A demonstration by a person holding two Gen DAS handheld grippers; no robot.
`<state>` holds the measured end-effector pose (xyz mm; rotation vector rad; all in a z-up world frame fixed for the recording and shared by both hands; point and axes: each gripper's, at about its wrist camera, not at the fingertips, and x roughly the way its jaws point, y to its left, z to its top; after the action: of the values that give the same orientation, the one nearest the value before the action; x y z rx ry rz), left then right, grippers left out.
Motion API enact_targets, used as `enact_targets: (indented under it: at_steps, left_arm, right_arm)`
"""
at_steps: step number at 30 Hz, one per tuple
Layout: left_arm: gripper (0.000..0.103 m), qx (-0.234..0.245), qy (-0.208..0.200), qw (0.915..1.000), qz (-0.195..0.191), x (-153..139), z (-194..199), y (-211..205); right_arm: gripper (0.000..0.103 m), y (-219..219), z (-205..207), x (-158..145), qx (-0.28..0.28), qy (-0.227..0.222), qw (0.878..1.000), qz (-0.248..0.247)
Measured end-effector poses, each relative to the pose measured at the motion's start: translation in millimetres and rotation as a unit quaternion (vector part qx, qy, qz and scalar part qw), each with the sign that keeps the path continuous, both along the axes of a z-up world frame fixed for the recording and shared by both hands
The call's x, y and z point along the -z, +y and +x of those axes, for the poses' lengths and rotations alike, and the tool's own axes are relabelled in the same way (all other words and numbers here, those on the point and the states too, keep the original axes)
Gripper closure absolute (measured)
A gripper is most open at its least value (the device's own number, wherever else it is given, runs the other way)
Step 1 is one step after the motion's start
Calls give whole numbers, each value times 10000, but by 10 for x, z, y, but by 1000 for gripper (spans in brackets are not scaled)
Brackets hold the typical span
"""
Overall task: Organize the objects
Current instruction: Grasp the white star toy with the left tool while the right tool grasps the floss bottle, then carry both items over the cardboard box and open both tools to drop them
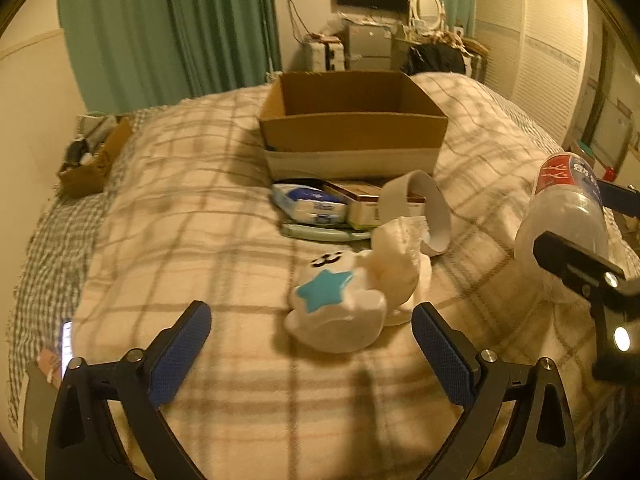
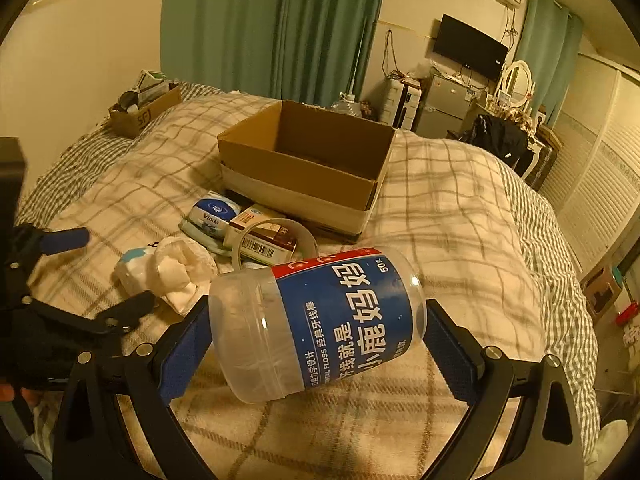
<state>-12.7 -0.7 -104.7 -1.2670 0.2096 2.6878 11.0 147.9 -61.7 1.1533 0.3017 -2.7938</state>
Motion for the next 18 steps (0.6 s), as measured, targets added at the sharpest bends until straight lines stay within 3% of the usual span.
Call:
enact_targets:
  at_steps: [3, 6, 18]
  left_arm:
    - [23, 76, -246, 9996, 80, 76, -74, 21]
    - [50, 171, -372, 9988, 272, 100, -74, -7]
    - [51, 257, 314, 9982, 442, -400, 201, -74]
  right_arm:
    - [4, 16, 22, 2, -1, 29, 10000, -14]
    - [4, 56, 59, -21, -1, 70, 10000, -40]
    - [4, 66, 111, -206, -9, 283, 9996, -38]
